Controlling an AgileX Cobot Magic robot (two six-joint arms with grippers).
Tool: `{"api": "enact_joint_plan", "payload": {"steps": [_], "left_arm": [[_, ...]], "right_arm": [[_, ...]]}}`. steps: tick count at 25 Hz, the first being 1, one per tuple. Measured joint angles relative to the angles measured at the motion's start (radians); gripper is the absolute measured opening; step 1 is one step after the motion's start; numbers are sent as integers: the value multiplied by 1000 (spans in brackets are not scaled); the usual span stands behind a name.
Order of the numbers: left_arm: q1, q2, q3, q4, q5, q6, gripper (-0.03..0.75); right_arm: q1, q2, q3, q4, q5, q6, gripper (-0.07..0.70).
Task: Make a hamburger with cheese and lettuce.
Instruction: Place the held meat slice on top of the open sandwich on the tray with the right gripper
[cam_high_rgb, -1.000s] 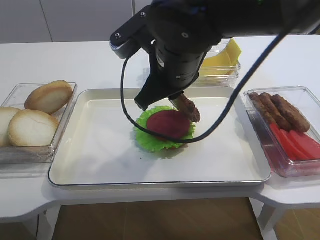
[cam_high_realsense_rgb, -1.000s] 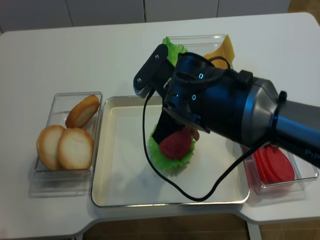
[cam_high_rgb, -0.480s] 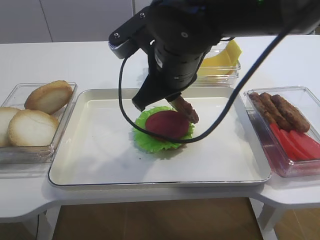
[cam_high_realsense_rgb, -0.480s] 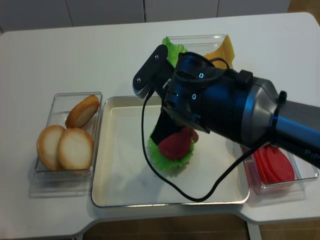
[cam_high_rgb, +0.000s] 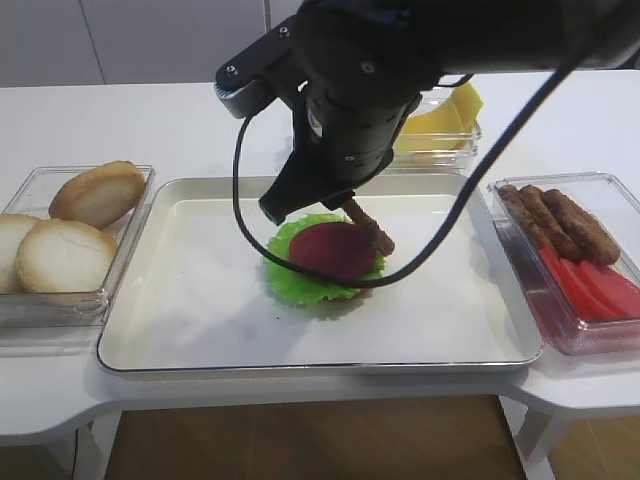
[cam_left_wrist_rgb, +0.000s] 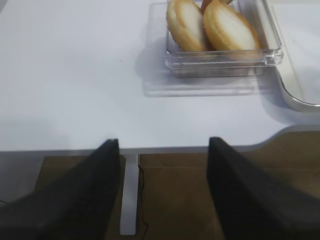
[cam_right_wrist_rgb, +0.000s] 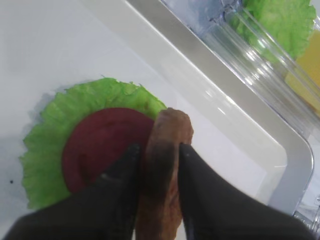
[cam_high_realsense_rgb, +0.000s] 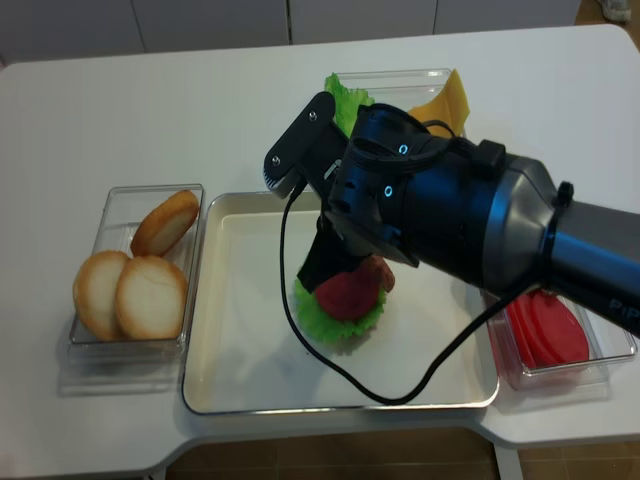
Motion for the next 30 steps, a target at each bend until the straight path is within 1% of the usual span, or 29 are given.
{"api": "enact_joint_plan", "payload": {"steps": [4,15,21,23,26,30], "left_arm": [[0,0,0,0,0,0,416],[0,0,0,0,0,0,416],[0,0,0,0,0,0,416],[0,0,0,0,0,0,416],[0,0,0,0,0,0,416],[0,0,0,0,0,0,416]], "right_arm": [[0,0,0,23,-8,0,237],[0,0,0,161,-39,0,246],[0,0,0,172,-41,0,248],[0,0,0,159,-33,0,258],[0,0,0,150,-16,0,312],[0,0,0,149,1,0,435]]}}
